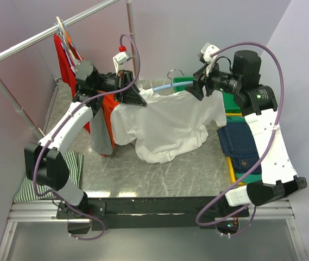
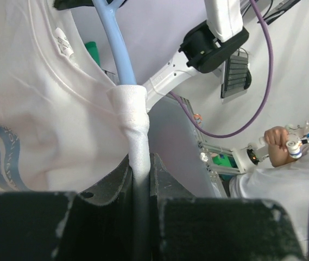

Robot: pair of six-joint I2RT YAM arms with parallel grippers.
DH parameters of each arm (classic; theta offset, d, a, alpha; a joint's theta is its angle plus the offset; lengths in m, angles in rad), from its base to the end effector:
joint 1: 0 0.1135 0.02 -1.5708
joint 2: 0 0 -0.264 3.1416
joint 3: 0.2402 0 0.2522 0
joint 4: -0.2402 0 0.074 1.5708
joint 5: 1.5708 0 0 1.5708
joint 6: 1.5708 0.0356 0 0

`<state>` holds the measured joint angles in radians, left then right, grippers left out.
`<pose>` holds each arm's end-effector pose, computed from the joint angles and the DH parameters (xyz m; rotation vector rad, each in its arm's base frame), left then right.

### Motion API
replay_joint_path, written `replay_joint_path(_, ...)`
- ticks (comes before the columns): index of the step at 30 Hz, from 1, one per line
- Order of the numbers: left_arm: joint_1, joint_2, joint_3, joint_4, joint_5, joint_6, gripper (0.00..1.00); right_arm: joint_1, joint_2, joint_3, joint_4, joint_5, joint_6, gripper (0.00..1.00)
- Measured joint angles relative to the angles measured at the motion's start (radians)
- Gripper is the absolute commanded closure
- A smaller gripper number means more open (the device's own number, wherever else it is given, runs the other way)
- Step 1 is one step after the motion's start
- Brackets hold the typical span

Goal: Remove the t-shirt from the hanger

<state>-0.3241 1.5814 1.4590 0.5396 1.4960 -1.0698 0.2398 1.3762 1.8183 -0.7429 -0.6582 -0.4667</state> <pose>0.3142 -0.1430 0.4382 1.0584 1.5931 -1.8646 0.2496 0.0834 0.5013 -1.0334 1.5113 0.4544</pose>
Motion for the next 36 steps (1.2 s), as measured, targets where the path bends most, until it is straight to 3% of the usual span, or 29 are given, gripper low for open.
replay_joint_path(3, 0.000, 0.000, -0.006, 0.079, 0.005, -0.075, 0.99, 0.006, 0.023, 0.015, -0.010, 0.006, -0.004, 0.31)
replay_joint_path(6, 0.000, 0.004, -0.008, 0.176, 0.007, -0.152, 0.99, 0.012, 0.036, 0.029, -0.017, 0.013, -0.004, 0.40)
replay_joint_path(7, 0.000, 0.008, -0.008, 0.211, 0.007, -0.178, 0.99, 0.016, 0.039, 0.035, -0.016, 0.014, -0.004, 0.53)
replay_joint_path(9, 0.000, 0.018, -0.008, 0.269, 0.003, -0.233, 0.99, 0.021, 0.040, 0.040, -0.016, 0.016, -0.019, 0.65)
replay_joint_path(10, 0.002, 0.026, -0.007, 0.286, -0.010, -0.265, 0.99, 0.024, 0.040, 0.040, -0.024, 0.012, -0.039, 0.86)
replay_joint_path(11, 0.006, 0.038, -0.006, 0.303, -0.013, -0.306, 0.99, 0.027, 0.038, 0.040, -0.034, 0.013, -0.061, 1.00)
replay_joint_path(13, 0.019, 0.071, 0.003, 0.326, -0.027, -0.388, 0.99, 0.036, 0.028, 0.027, -0.084, -0.006, -0.147, 1.00)
replay_joint_path(17, 0.025, 0.145, 0.026, 0.429, 0.031, -0.534, 0.99, 0.055, -0.028, -0.072, -0.085, 0.048, -0.162, 1.00)
replay_joint_path(19, 0.016, 0.189, 0.048, 0.507, 0.043, -0.626, 0.89, 0.051, -0.068, -0.137, -0.044, 0.077, -0.149, 1.00)
replay_joint_path(22, -0.006, 0.251, 0.112, 0.591, 0.056, -0.758, 0.84, 0.033, -0.118, -0.206, 0.005, 0.104, -0.119, 1.00)
replay_joint_path(26, -0.030, 0.268, 0.131, 0.631, 0.044, -0.809, 0.78, 0.006, -0.164, -0.252, 0.039, 0.105, -0.100, 1.00)
replay_joint_path(33, -0.044, 0.233, 0.109, 0.600, 0.015, -0.700, 0.69, -0.012, -0.181, -0.262, 0.060, 0.111, -0.081, 1.00)
replay_joint_path(34, -0.044, 0.213, 0.097, 0.535, 0.003, -0.635, 0.60, -0.015, -0.182, -0.267, 0.061, 0.111, -0.074, 1.00)
replay_joint_path(35, -0.044, 0.192, 0.091, 0.441, -0.010, -0.542, 0.63, -0.017, -0.182, -0.269, 0.064, 0.109, -0.068, 1.00)
replay_joint_path(36, -0.041, 0.161, 0.105, 0.193, -0.065, -0.380, 0.64, -0.021, -0.182, -0.270, 0.070, 0.115, -0.061, 1.00)
